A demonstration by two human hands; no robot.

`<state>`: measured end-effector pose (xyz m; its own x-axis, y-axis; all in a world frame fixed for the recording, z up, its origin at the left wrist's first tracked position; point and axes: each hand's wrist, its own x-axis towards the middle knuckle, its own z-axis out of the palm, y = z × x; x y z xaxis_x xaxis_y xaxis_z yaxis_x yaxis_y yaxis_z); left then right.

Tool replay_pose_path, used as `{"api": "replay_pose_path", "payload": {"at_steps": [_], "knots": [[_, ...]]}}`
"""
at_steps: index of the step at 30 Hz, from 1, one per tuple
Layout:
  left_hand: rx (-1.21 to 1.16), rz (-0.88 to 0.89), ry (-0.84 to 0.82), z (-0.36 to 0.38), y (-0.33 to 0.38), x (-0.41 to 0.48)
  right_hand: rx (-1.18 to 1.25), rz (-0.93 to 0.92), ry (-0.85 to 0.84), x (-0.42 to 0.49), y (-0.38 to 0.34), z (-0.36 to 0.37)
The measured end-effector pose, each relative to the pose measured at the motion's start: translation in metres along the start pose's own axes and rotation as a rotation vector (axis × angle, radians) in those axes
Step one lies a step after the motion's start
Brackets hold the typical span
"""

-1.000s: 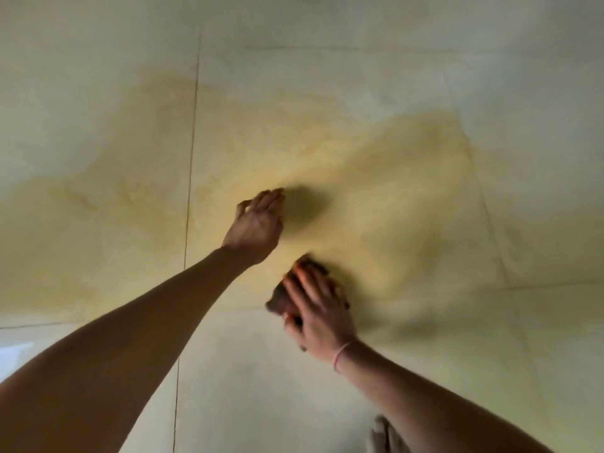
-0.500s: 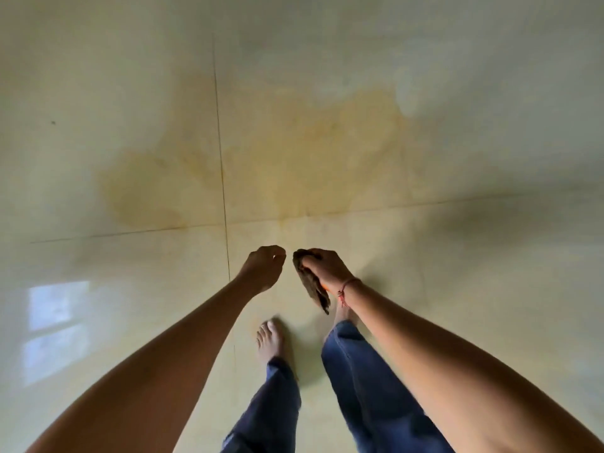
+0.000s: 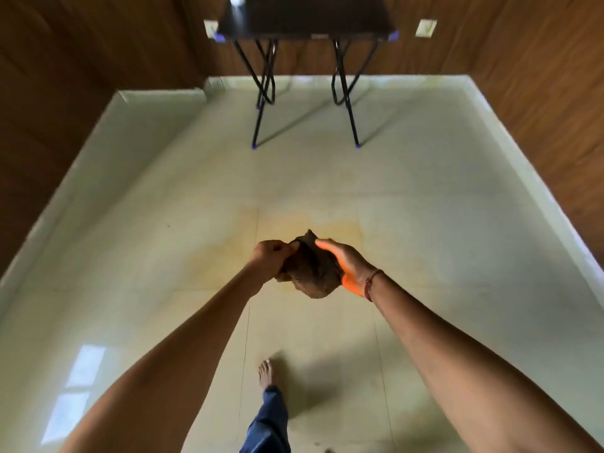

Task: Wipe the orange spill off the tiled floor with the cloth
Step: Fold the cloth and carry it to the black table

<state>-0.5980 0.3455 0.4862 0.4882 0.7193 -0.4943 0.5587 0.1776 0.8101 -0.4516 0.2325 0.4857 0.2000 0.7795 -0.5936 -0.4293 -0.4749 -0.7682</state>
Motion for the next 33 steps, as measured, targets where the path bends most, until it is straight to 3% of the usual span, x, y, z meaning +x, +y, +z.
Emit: {"api": "replay_pose_path", "payload": {"at_steps": [3,6,12,19,23,28,33], "knots": [[-0.030,0.070,0.080,-0.006,0.040,-0.046,-0.304,-0.127,0.066,-0.048,-0.036,0.010],[-0.098,0.104,0.096,-0.017,0.076,-0.073,-0.412,-0.244,0.165,-0.075,-0.072,0.021],[-0.133,0.243,-0.022,-0.070,0.123,-0.092,-0.255,-0.308,0.109,-0.093,-0.142,0.049],[-0.571,0.338,-0.105,-0.120,0.175,-0.074,-0.222,-0.400,0.108,-0.087,-0.215,0.091],[-0.524,0.380,-0.121,-0.121,0.200,-0.052,-0.265,-0.410,0.179,-0.078,-0.238,0.082],[-0.529,0.281,-0.063,-0.093,0.232,-0.002,-0.201,-0.434,0.253,-0.049,-0.263,0.042],[-0.347,0.215,-0.183,-0.049,0.274,0.071,-0.190,-0.409,0.287,0.003,-0.301,-0.028]]}}
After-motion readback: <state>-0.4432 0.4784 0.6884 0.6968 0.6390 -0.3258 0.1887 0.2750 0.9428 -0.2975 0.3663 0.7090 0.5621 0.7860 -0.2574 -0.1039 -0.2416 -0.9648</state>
